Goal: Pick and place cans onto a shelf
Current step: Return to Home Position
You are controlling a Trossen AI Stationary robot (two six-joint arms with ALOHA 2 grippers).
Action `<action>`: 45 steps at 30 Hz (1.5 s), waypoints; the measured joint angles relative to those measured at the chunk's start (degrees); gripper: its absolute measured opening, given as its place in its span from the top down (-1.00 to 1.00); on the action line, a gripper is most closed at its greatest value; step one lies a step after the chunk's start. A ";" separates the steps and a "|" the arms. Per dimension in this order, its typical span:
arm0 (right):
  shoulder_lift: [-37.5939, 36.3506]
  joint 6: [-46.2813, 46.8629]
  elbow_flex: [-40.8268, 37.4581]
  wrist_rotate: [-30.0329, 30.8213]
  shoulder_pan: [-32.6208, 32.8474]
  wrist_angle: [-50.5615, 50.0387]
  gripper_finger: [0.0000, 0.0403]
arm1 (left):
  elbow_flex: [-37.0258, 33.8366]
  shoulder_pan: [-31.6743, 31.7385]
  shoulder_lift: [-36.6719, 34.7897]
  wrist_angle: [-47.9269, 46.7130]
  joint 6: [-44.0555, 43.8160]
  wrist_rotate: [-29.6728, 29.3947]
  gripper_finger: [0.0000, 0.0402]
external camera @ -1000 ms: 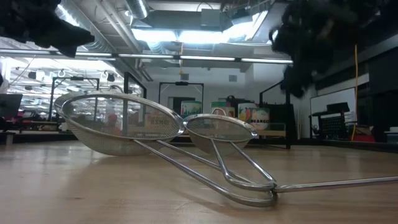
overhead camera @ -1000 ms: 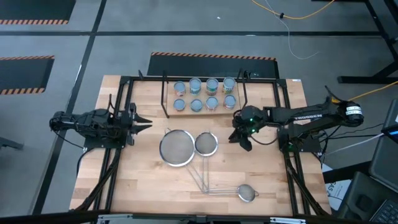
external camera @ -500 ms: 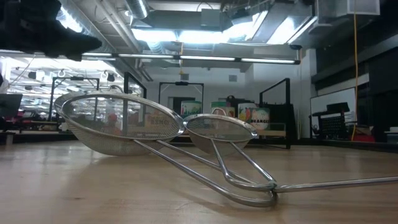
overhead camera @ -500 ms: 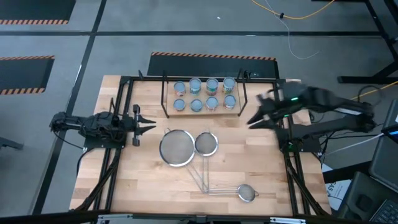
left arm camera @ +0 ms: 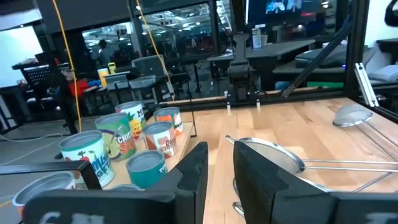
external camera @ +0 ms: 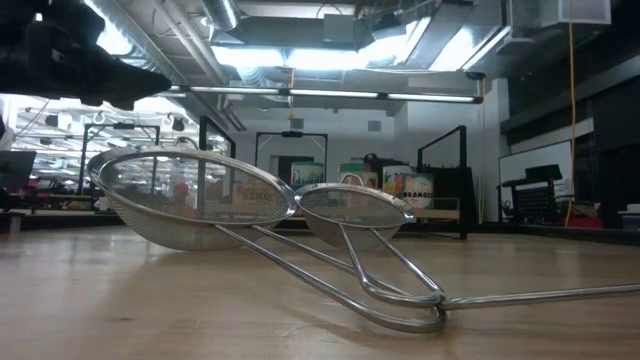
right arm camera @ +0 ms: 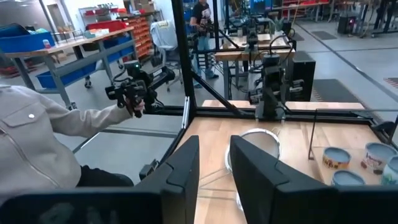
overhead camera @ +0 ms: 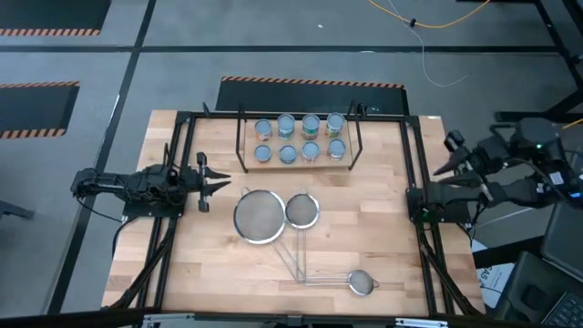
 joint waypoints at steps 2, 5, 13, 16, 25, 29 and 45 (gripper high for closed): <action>-3.84 -0.07 -3.66 0.00 -0.01 0.46 0.53 | 0.00 0.16 0.01 0.00 -0.37 0.02 0.65; -9.31 -0.19 -10.31 0.57 0.00 2.31 0.53 | 0.00 0.14 0.00 -0.01 -0.98 0.02 0.65; -20.20 -0.04 -27.11 1.73 -0.02 13.22 0.53 | 0.00 0.14 -0.01 -0.01 -1.51 0.02 0.65; -22.25 -0.31 -32.73 1.62 -0.02 18.09 0.53 | 0.00 0.14 0.01 -0.01 -1.51 0.02 0.65; -22.86 -5.76 -42.53 2.02 -0.02 33.24 0.53 | 0.00 0.14 0.01 -0.03 -1.51 0.02 0.65; -22.89 -5.96 -46.53 6.63 -0.02 38.28 0.53 | 0.00 0.14 0.01 -0.15 -1.49 0.02 0.65; -22.84 -5.87 -61.62 10.12 -0.02 48.50 0.53 | 0.00 0.14 0.00 -0.31 -1.51 0.02 0.65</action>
